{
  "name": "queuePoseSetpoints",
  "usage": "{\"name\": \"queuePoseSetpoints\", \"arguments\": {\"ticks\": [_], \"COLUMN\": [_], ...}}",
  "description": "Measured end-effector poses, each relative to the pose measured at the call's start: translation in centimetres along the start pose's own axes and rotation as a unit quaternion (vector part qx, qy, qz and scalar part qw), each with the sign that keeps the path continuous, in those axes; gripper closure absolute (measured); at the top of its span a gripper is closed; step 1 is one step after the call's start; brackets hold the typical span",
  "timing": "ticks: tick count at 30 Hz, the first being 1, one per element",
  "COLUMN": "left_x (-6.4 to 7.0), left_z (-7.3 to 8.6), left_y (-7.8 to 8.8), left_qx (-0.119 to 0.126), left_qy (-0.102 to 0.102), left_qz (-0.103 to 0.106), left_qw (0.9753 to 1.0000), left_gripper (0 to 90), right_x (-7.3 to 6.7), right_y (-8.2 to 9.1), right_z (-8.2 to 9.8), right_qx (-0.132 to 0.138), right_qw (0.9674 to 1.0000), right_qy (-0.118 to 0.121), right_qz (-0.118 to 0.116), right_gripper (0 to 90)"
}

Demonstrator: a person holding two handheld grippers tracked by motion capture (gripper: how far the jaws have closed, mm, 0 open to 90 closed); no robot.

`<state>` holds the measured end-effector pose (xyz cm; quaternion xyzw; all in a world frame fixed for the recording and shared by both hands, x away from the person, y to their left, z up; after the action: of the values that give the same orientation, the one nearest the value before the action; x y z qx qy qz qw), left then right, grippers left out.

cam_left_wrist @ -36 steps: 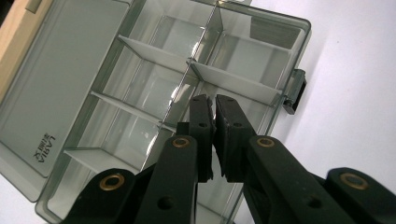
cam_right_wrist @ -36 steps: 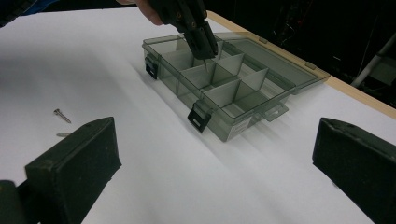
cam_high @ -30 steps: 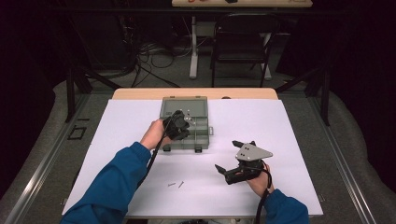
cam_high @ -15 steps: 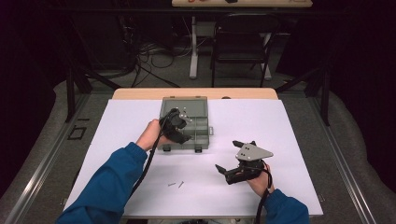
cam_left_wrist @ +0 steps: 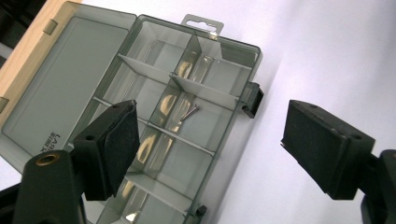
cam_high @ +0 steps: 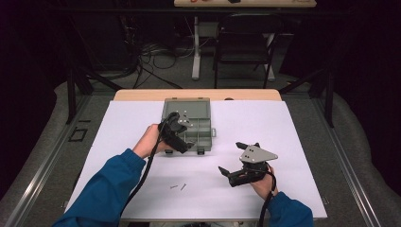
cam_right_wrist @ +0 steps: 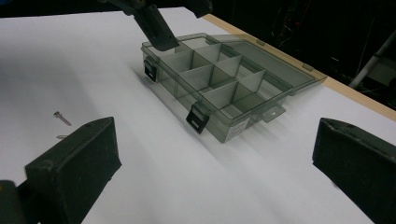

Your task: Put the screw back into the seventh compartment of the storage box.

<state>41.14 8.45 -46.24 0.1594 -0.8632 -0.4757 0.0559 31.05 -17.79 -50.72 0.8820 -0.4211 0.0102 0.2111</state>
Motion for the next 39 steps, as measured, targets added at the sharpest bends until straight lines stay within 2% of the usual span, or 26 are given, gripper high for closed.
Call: {"name": "queuePoseSetpoints", "arguments": {"ticks": [7, 14, 28, 37, 39], "left_x": [1.4, 2.6, 4.9, 5.8, 6.0], "left_z": [0.9, 2.7, 5.5, 6.4, 6.6], "left_y": [0.6, 1.1, 1.2, 1.3, 1.2], "left_qx": [0.002, 0.004, 0.009, 0.022, 0.02], "left_qy": [-0.008, -0.007, -0.007, -0.002, -0.003], "left_qz": [0.009, 0.009, -0.005, -0.008, -0.016], "left_qw": [0.9999, 0.9999, 0.9999, 0.9997, 0.9997], "left_gripper": [17.2, 14.8, 11.2, 9.3, 8.7], "right_x": [0.1, 0.0, 0.0, 0.0, 0.0], "right_y": [0.0, 0.1, 0.1, 0.1, 0.1], "right_z": [0.0, 0.0, 0.0, 0.0, 0.0], "right_qx": [0.001, 0.003, 0.003, 0.002, 0.002], "right_qw": [1.0, 1.0, 1.0, 1.0, 1.0], "right_qy": [0.0, -0.002, -0.005, -0.005, -0.004], "right_qz": [-0.001, -0.001, -0.002, -0.002, -0.002], "right_gripper": [0.0, 0.0, 0.0, 0.0, 0.0]}}
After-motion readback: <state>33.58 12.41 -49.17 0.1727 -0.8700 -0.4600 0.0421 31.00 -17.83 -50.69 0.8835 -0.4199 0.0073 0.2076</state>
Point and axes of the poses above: each handheld gripper's, and its own axes: y roughly backward along the jaws, z roughly out of its underside, x roughly to its right, the point moved 1 cm from there along -y, roughly forward along the jaws, and after that the axes turned 9 degrees about z, right-handed, at the moved point
